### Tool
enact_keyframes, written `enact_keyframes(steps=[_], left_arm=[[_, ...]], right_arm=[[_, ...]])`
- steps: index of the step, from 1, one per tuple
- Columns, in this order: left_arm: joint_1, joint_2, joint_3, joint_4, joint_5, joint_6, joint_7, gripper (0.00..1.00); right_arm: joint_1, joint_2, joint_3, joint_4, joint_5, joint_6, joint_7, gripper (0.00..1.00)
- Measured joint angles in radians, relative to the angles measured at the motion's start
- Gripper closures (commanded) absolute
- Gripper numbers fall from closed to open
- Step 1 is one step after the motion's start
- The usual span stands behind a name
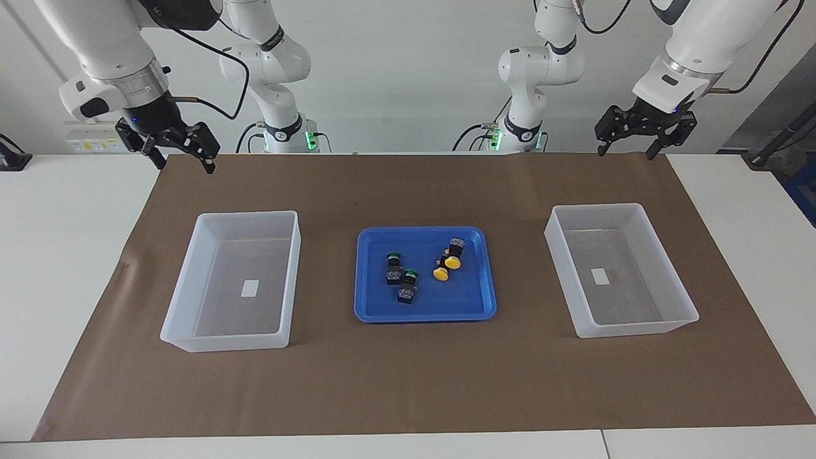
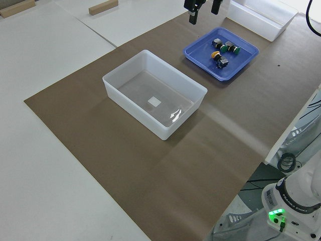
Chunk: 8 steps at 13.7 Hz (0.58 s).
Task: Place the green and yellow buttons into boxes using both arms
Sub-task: 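Reach the left gripper to a yellow-topped button in the blue tray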
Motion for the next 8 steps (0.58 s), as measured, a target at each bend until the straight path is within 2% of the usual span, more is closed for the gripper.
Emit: enact_keyframes(steps=[5, 8], left_arm=[[-0.001, 0.000, -0.005, 0.002, 0.009, 0.014, -0.057, 0.00], [-0.007, 0.000, -0.013, 0.000, 0.009, 0.012, -0.060, 0.00]], right_arm=[[-0.001, -0.001, -0.003, -0.005, 0.000, 0.006, 0.000, 0.00], [-0.051, -0.012, 0.037, -0.061, 0.001, 0.101, 0.000, 0.00]])
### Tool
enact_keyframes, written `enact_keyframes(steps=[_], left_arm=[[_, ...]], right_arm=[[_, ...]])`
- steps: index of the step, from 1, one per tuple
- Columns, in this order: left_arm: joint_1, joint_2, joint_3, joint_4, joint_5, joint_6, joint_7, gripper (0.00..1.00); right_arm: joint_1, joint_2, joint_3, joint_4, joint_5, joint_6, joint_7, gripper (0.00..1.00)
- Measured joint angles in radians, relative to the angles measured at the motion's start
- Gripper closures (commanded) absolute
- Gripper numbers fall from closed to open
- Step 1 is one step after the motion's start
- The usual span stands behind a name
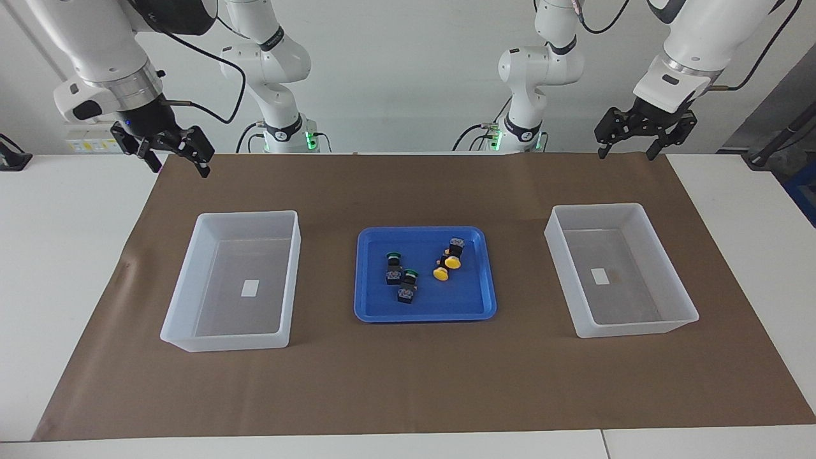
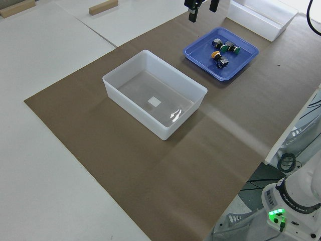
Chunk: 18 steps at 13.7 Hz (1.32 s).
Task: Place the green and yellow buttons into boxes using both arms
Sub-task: 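Reach the left gripper to a yellow-topped button in the blue tray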
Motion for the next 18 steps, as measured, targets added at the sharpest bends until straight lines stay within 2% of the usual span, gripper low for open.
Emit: enact_keyframes(steps=[4, 11, 14, 18], left_arm=[[-0.019, 0.000, -0.010, -0.004, 0.000, -0.003, -0.004, 0.00], [-0.041, -0.004, -0.012, -0.031, 0.000, 0.019, -0.004, 0.00], [-0.068, -0.017, -0.014, -0.069, 0.000, 0.100, -0.005, 0.00], [-0.084, -0.061, -0.017, -0.212, 0.000, 0.273, -0.005, 0.00]], right_arm=[[-0.017, -0.001, 0.051, -0.023, 0.000, 0.026, 0.000, 0.00], [-0.005, -0.001, 0.056, -0.043, -0.001, 0.052, 0.000, 0.00], [-0.004, -0.001, 0.056, -0.053, -0.001, 0.052, 0.000, 0.00], [-0.005, -0.002, 0.054, -0.057, -0.002, 0.053, 0.000, 0.00]])
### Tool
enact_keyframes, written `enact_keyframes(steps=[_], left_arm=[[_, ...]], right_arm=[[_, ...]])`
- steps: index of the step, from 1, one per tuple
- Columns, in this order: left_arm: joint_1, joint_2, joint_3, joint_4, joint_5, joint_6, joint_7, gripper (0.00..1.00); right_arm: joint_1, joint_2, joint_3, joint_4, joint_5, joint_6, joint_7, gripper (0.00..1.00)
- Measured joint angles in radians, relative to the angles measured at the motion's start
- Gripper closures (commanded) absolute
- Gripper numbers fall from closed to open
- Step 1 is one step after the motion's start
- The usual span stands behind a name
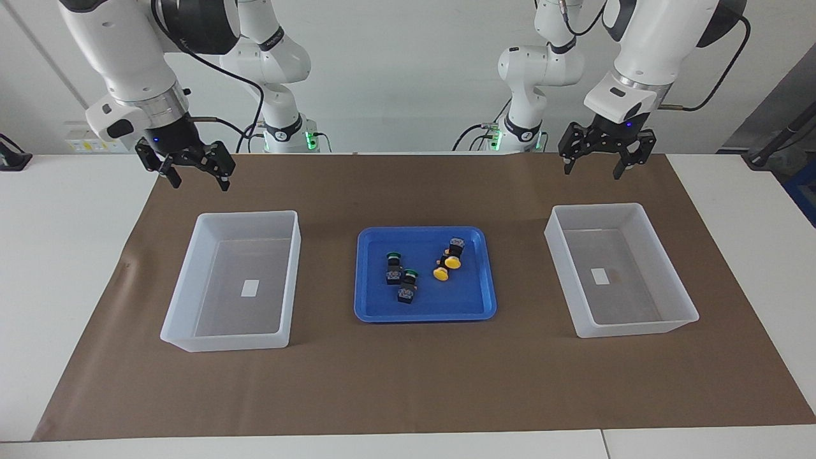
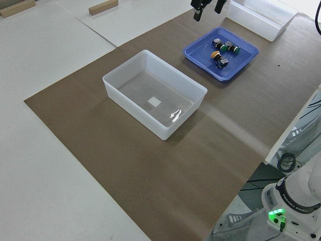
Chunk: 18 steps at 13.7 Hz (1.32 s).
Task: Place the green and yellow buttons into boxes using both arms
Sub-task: 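Reach the left gripper to a yellow-topped button in the blue tray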
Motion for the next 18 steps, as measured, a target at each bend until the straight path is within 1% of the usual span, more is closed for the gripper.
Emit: enact_keyframes(steps=[4, 7, 9, 12, 14, 16, 18], left_arm=[[-0.045, -0.017, -0.003, -0.102, 0.000, 0.109, -0.007, 0.00], [-0.107, -0.010, -0.005, -0.176, 0.000, 0.215, -0.074, 0.00], [-0.159, 0.012, -0.008, -0.208, 0.000, 0.264, -0.110, 0.00], [-0.222, 0.085, -0.010, -0.227, 0.000, 0.357, -0.195, 0.00], [-0.252, 0.118, -0.010, -0.258, 0.000, 0.433, -0.240, 0.00], [-0.273, 0.133, -0.010, -0.319, 0.000, 0.533, -0.268, 0.00], [-0.290, 0.133, -0.010, -0.362, 0.000, 0.581, -0.284, 0.00]], right_arm=[[-0.001, 0.000, -0.001, -0.001, 0.000, 0.012, 0.000, 0.00], [-0.001, 0.000, -0.001, -0.003, 0.000, 0.015, 0.000, 0.00], [-0.002, -0.001, -0.002, -0.005, 0.000, 0.015, 0.000, 0.00], [-0.007, -0.001, -0.003, -0.010, 0.000, 0.015, 0.000, 0.00], [-0.010, -0.001, -0.003, -0.011, 0.000, 0.015, 0.000, 0.00], [-0.010, -0.001, -0.003, -0.011, 0.000, 0.015, 0.000, 0.00], [-0.010, -0.001, -0.003, -0.011, -0.001, 0.015, 0.000, 0.00]])
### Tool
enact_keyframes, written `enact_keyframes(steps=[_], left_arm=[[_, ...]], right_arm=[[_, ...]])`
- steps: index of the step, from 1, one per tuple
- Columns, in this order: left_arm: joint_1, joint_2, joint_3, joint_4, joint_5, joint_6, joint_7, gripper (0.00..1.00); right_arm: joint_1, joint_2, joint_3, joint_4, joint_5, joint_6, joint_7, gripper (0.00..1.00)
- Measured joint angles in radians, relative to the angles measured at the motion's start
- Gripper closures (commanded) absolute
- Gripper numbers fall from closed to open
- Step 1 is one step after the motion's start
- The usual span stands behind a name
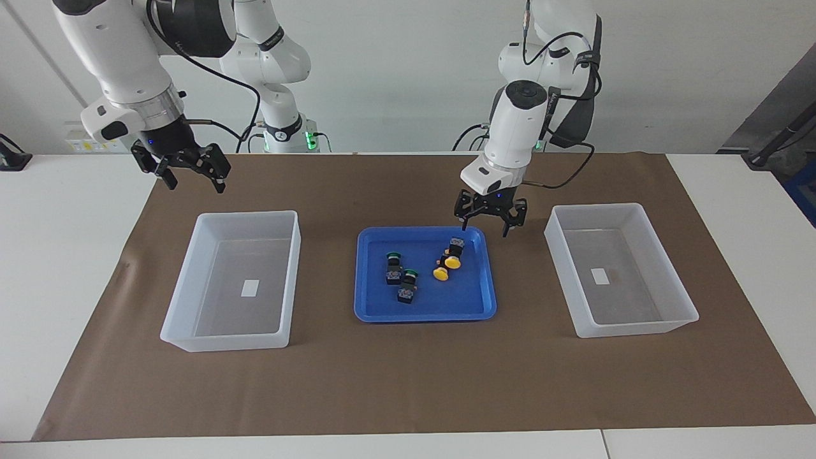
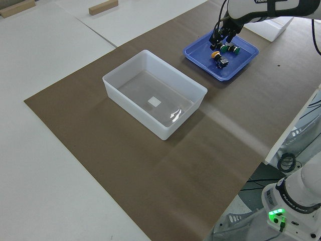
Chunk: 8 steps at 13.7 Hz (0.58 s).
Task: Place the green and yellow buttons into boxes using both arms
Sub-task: 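Grasp and lift the yellow-topped button with the left gripper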
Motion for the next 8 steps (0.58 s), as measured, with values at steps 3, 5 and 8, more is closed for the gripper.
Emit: enact_keyframes(steps=[3, 5, 8], left_arm=[[-0.020, 0.005, 0.001, -0.027, 0.000, 0.053, -0.044, 0.00], [-0.040, 0.043, 0.000, -0.038, 0.000, 0.103, -0.093, 0.00], [-0.051, 0.121, 0.001, -0.040, 0.000, 0.166, -0.118, 0.00]], right_arm=[[0.000, 0.000, 0.000, 0.000, 0.000, 0.000, 0.000, 0.00], [0.000, 0.000, 0.000, 0.000, 0.000, 0.000, 0.000, 0.00], [0.000, 0.000, 0.000, 0.000, 0.000, 0.000, 0.000, 0.00]])
